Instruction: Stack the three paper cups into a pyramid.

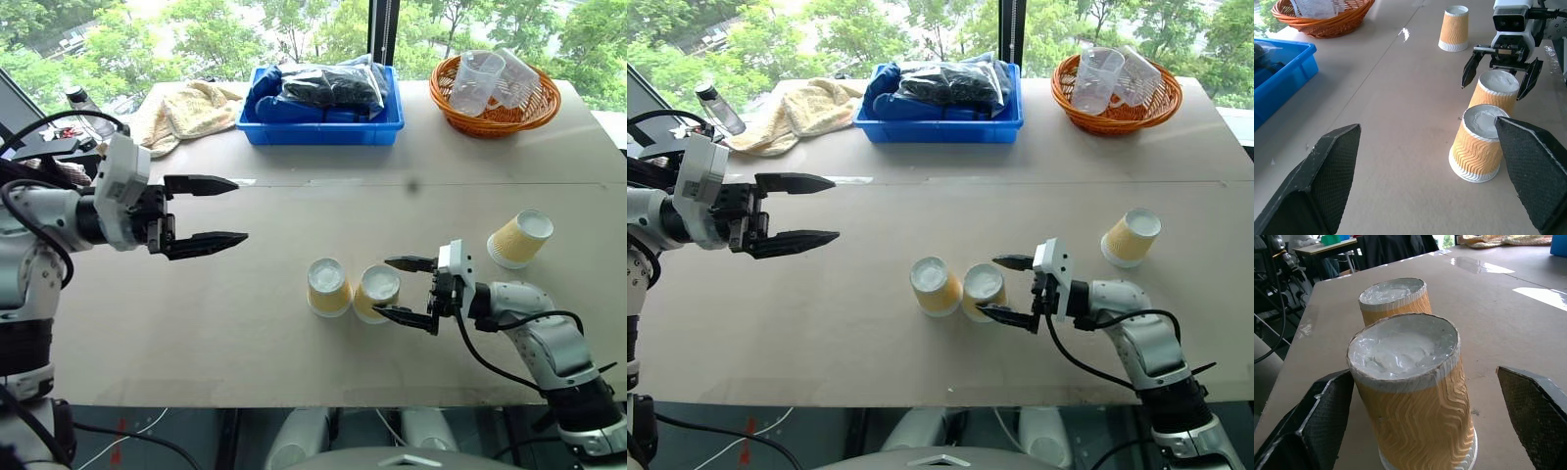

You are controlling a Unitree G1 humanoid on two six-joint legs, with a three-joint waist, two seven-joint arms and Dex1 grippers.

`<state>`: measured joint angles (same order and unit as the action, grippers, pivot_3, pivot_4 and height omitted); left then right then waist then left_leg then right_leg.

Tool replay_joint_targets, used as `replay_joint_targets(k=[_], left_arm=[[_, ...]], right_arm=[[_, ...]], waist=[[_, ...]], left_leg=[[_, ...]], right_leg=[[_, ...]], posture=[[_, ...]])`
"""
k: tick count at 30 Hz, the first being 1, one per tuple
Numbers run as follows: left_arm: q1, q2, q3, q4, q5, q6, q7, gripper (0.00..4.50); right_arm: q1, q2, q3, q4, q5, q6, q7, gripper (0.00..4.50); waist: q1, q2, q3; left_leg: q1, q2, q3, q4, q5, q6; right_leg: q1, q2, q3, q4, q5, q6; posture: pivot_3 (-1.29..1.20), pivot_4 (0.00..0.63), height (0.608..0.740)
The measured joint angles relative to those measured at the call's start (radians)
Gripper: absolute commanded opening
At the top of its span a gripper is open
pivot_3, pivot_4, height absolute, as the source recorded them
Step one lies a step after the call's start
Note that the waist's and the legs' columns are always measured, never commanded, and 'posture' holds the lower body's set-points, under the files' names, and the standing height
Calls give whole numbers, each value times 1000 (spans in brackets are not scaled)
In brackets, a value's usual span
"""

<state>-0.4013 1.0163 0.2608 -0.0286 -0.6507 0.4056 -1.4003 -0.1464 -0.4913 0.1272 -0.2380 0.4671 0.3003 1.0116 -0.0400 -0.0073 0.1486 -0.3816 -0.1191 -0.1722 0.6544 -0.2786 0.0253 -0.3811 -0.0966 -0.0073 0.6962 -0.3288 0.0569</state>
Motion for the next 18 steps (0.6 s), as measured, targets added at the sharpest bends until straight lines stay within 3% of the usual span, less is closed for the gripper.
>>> replay_joint_targets(k=[13, 18], left_arm=[[-97, -69, -61, -70, -38, 55, 19, 4500], [-157, -104, -96, -86, -52, 81, 23, 4500]], right_arm=[[205, 10, -394, -202, 145, -46, -203, 4415], [209, 22, -478, -154, 34, -102, -357, 4415]], waist=[[2, 0, 0], [2, 0, 0]], left_leg=[[1, 0, 0, 1, 0, 0], [1, 0, 0, 1, 0, 0]], right_leg=[[2, 0, 0, 0, 0, 0], [2, 0, 0, 1, 0, 0]], posture=[[0, 150, 740], [0, 150, 740]])
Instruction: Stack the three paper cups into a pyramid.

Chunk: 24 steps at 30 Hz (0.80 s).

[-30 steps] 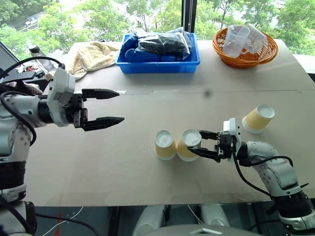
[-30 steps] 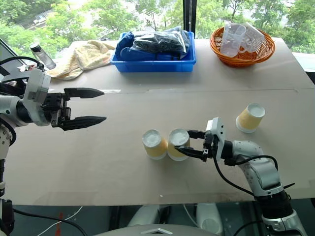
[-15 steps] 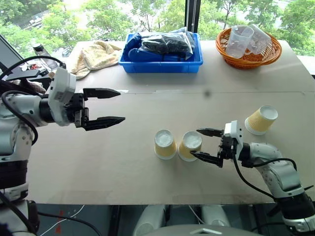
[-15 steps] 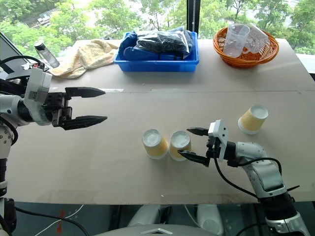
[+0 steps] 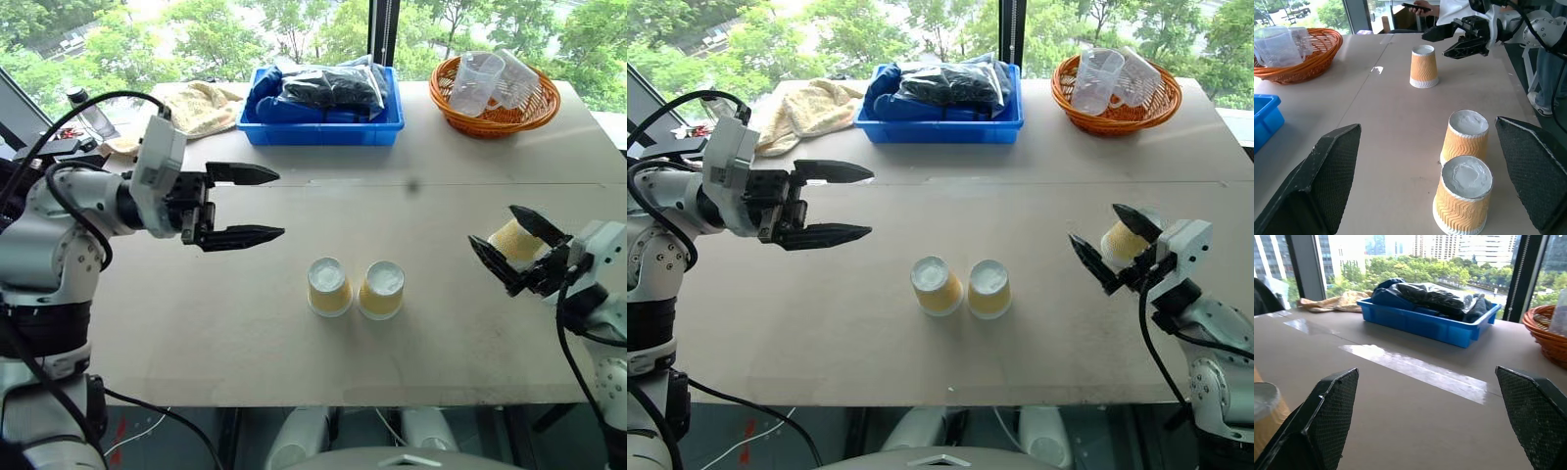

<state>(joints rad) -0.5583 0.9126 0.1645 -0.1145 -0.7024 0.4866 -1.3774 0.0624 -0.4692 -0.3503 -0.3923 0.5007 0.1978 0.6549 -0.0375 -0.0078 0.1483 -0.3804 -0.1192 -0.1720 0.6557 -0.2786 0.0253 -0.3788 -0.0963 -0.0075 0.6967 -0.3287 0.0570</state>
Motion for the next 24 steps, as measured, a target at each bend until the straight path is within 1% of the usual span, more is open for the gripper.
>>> replay_joint_targets(k=[3, 9, 13, 17, 24], left_arm=[[-22, -12, -22, -5, -1, 7, -1, 4500], [-41, -15, -47, -4, 4, 7, -3, 4500], [-41, -15, -48, -4, 5, 7, -3, 4500], [-40, -15, -48, -4, 5, 7, -1, 4500], [-37, -14, -48, -13, 4, 9, 12, 4500]], right_arm=[[-2, 0, -8, 82, -86, -31, -64, 4415], [-57, 9, -8, 189, -164, -100, -127, 4415], [-119, 24, -17, 264, -169, -124, -162, 4415], [-133, 30, -17, 302, -157, -121, -166, 4415], [-161, 51, -19, 344, -108, -47, -195, 4415]], waist=[[-1, 0, 0], [-3, 0, 0], [-4, 0, 0], [-3, 0, 0], [-4, 0, 0]], left_leg=[[0, 0, 0, 0, 0, 0], [1, 0, 1, 0, 0, 0], [1, 0, 1, 0, 0, 0], [0, 0, 1, 0, 0, 0], [1, 0, 1, 0, 0, 0]], right_leg=[[0, 0, 0, 0, 0, 0], [0, 0, 1, 1, 0, 0], [0, 0, 1, 1, 0, 0], [0, 0, 1, 0, 0, 0], [0, 0, 1, 1, 0, 0]], posture=[[0, 150, 740], [0, 150, 740], [0, 150, 740], [0, 150, 740], [0, 150, 740]])
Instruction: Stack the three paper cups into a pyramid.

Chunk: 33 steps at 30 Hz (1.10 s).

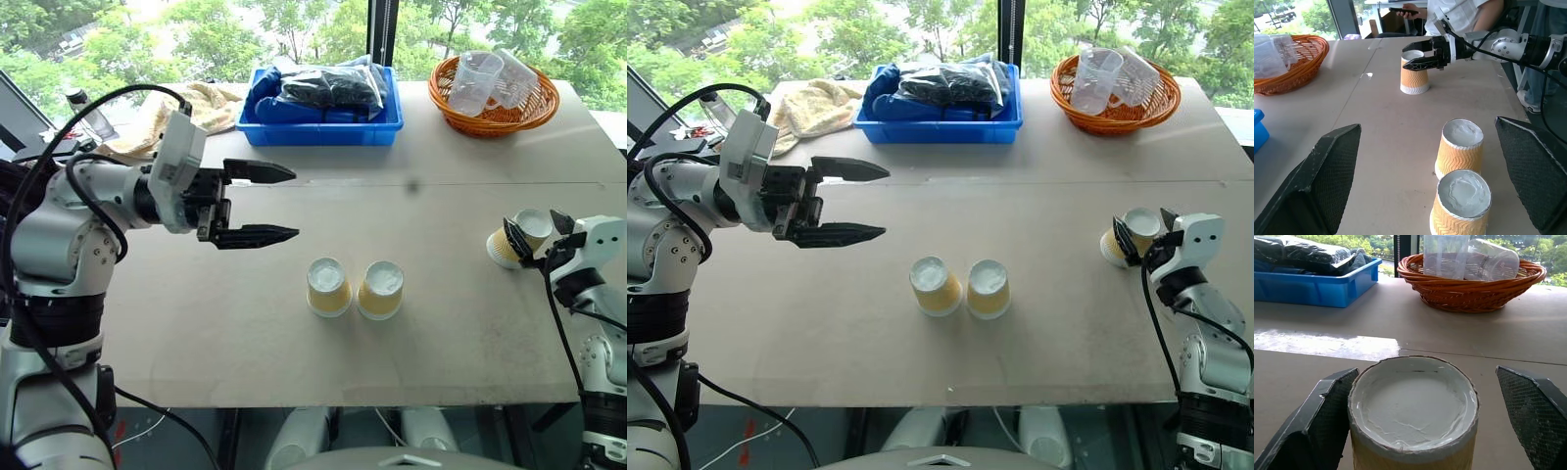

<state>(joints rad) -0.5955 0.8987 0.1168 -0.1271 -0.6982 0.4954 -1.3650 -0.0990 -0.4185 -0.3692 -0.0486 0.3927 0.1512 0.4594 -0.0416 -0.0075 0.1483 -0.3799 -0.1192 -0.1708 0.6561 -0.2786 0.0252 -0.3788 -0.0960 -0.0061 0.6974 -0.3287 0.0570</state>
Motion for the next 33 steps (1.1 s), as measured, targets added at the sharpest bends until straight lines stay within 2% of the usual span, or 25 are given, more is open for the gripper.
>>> replay_joint_targets(k=[1, 4, 5, 6, 14, 18, 21, 23, 29, 33], left_arm=[[0, 0, 1, 0, 0, 0, 4, 4500], [0, -4, 8, 5, 1, -2, 28, 4500], [0, -4, 9, 9, 3, -3, 31, 4500], [0, -4, 9, 10, 5, -4, 32, 4500], [1, -3, 10, 23, 9, -13, 32, 4500], [17, 7, 14, 42, 22, -25, 23, 4500], [44, 15, 28, 64, 40, -41, 14, 4500], [51, 19, 33, 65, 46, -44, 12, 4500], [102, 41, 40, 65, 47, -39, -7, 4500], [137, 58, 56, 48, 38, -20, -12, 4500]], right_arm=[[0, 1, 0, 0, 4, 2, 0, 4415], [-3, 7, 1, 0, 19, 9, 0, 3120], [-3, 8, 1, -1, 22, 14, 0, 2543], [-3, 10, 1, -3, 25, 15, 1, 2236], [-2, 11, 19, -56, 44, 24, 23, 2227], [-38, -14, 110, -173, 94, 113, 75, 2227], [-196, -38, 271, -369, 218, 277, 142, 2227], [-260, -42, 326, -422, 265, 335, 166, 2227], [-418, -40, 456, -426, 352, 505, 217, 2227], [-440, -64, 480, -423, 405, 579, 273, 2227]], waist=[[0, 0, 0], [0, 0, 0], [0, 0, 0], [0, 0, 0], [-1, 0, 0], [-9, 1, 0], [-19, 1, 0], [-15, 0, 0], [1, -1, 0], [1, -1, 0]], left_leg=[[0, 0, 0, 0, 0, 0], [0, 0, 0, 0, 0, 0], [0, 0, 0, 0, 0, 0], [0, 0, 0, 0, 0, 0], [0, 0, 0, 0, 0, 0], [0, 0, 0, 0, 0, 0], [0, 0, -2, 0, 0, 0], [-1, 0, -2, 0, 0, 0], [-2, 0, -3, 2, 0, 0], [-3, 0, -3, 2, 0, 0]], right_leg=[[0, 0, 0, 0, 0, 0], [0, 0, 0, 0, 0, 0], [0, 0, 0, 0, 0, 0], [0, 0, 0, 0, 0, 0], [0, 0, 0, 0, 0, 0], [0, 0, 1, 1, 0, 0], [-1, 1, 1, 0, 0, 0], [-1, 0, 0, -1, 0, 0], [-1, 0, -1, -2, 0, 0], [-1, 0, -1, -2, 0, 0]], posture=[[0, 150, 740], [0, 150, 740], [0, 150, 740], [0, 150, 740], [0, 150, 740], [0, 150, 740], [0, 150, 740], [0, 150, 740], [0, 150, 740], [0, 150, 740]])
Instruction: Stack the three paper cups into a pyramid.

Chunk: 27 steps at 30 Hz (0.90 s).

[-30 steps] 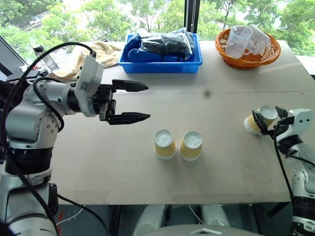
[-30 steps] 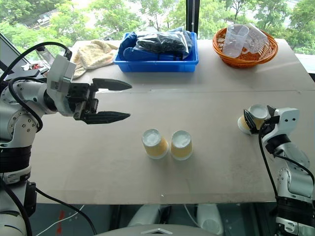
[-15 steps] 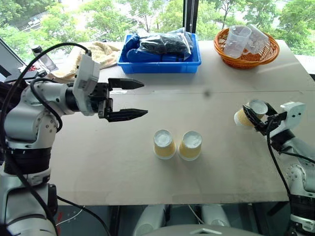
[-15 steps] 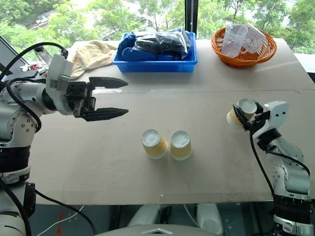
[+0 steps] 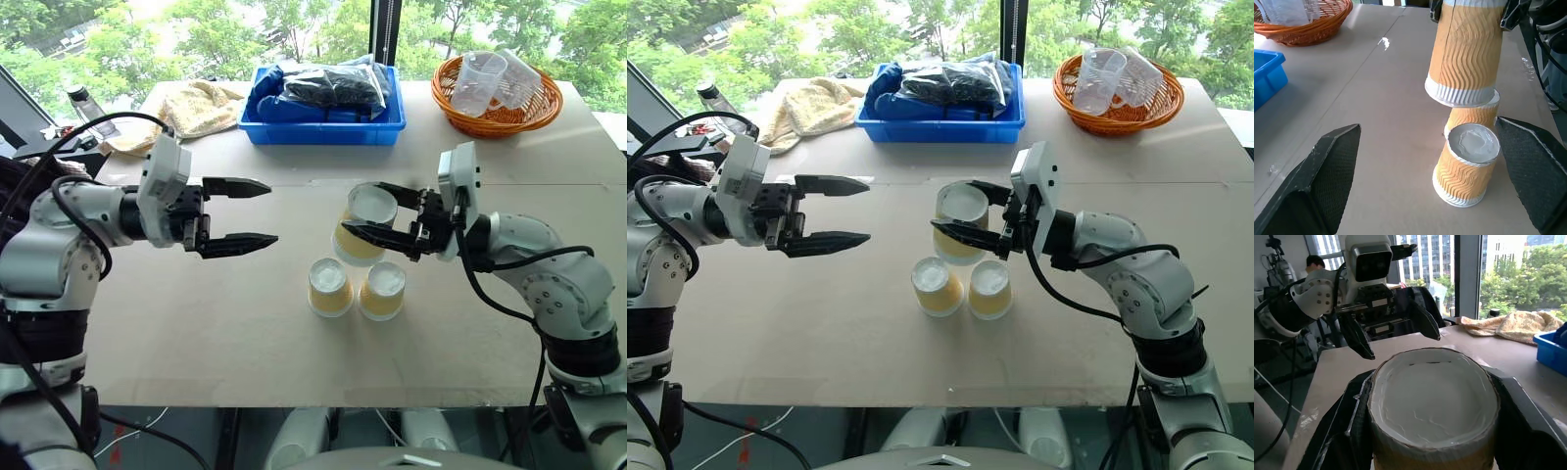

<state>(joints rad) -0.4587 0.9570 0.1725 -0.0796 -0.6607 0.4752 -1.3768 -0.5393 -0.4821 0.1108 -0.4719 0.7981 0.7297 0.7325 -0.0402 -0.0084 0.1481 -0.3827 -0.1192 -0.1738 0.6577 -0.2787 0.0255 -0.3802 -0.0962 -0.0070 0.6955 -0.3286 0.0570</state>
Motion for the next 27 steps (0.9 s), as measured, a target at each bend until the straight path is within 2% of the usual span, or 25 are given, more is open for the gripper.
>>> replay_joint_targets(k=[5, 13, 20, 22, 25, 27], left_arm=[[19, 7, 19, -37, -16, 19, -2, 4500], [31, 21, 21, -65, -50, 53, -18, 4500], [31, 22, 21, -65, -50, 58, -28, 4500], [31, 22, 21, -65, -50, 58, -35, 4500], [31, 22, 21, -65, -49, 56, -37, 4500], [31, 22, 21, -64, -49, 56, -38, 4500]], right_arm=[[0, -6, 7, 0, 25, 32, 23, 2227], [1, -35, 70, 16, -69, 4, 64, 2227], [3, -20, 77, 37, -114, -34, 79, 2227], [3, -17, 77, 37, -121, -37, 85, 3297], [3, -10, 77, 38, -126, -37, 87, 4489], [3, -9, 77, 38, -127, -37, 87, 4489]], waist=[[-2, 0, 0], [-2, 0, 0], [-2, 0, 0], [-2, 0, 0], [-2, 0, 0], [-2, 0, 0]], left_leg=[[0, 0, 0, 0, 0, 0], [0, 0, 0, 0, 0, 0], [0, 0, 0, 0, 0, 0], [0, 0, 0, 0, 0, 0], [0, 0, 0, 0, 0, 0], [0, 0, 0, 0, 0, 0]], right_leg=[[0, 0, 0, 1, 0, 0], [0, 0, 0, 1, 0, 0], [0, 0, 0, 1, 0, 0], [0, 0, 0, 1, 0, 0], [0, 0, 0, 1, 0, 0], [0, 0, 0, 1, 0, 0]], posture=[[0, 150, 740], [0, 150, 740], [0, 150, 740], [0, 150, 740], [0, 150, 740], [0, 150, 740]])
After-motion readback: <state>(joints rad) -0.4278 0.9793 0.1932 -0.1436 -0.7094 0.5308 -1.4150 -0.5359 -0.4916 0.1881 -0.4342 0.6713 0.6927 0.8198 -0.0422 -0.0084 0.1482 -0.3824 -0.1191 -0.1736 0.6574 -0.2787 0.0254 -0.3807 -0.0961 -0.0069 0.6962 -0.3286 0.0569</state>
